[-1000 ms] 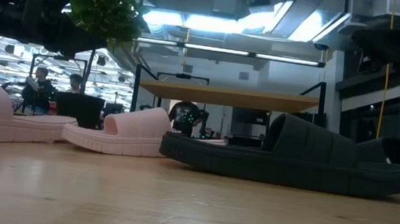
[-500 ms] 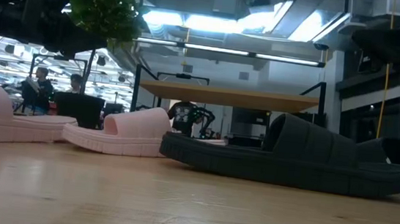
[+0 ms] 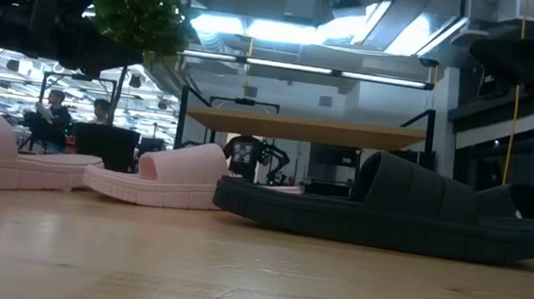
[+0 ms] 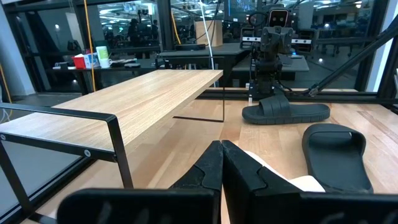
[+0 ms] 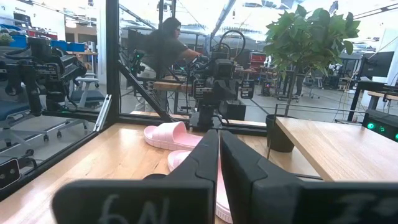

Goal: Pick and place slides into the shelf

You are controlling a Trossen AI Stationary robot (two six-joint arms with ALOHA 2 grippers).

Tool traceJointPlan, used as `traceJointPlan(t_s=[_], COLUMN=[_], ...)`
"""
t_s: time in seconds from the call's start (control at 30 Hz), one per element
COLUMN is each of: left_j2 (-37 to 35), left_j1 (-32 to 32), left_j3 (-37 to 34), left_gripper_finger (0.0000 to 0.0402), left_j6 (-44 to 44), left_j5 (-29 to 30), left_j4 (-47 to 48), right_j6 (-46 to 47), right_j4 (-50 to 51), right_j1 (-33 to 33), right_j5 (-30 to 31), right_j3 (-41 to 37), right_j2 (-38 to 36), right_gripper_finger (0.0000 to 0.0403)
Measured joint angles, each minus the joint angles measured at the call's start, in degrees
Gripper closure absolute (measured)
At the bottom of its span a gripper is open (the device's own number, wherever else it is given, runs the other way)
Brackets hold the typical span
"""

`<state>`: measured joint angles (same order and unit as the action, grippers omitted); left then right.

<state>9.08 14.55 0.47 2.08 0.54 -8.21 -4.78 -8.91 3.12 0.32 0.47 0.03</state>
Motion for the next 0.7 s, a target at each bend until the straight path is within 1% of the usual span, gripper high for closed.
traceJointPlan(t_s=[0.2, 0.33, 0.53, 0.7], left_j2=[0.02, 0.02, 0.00, 0.00], left_j1=[0.00, 0.00, 0.01, 0.01], left_j3=[0.00, 0.00, 0.00, 0.00], left_gripper_finger=[0.0401, 0.0401, 0.0401, 0.0401], left_j6=[-0.01, -0.01, -0.01, -0.01], left_j5=[0.01, 0.00, -0.01, -0.01], left_j4=[0.00, 0.00, 0.00, 0.00], right_j6=[-0.19, -1.97, 3.12, 2.83], right_j4=[0.02, 0.09, 0.13, 0.13], right_j1=[0.01, 0.02, 0.01, 0.00], right_j5=[0.00, 0.02, 0.02, 0.02], right_j3=[-0.02, -0.02, -0.01, -0.02], right_j2=[-0.01, -0.02, -0.01, -0.02], right_gripper_finger=[0.0382, 0.0382, 0.0382, 0.0382])
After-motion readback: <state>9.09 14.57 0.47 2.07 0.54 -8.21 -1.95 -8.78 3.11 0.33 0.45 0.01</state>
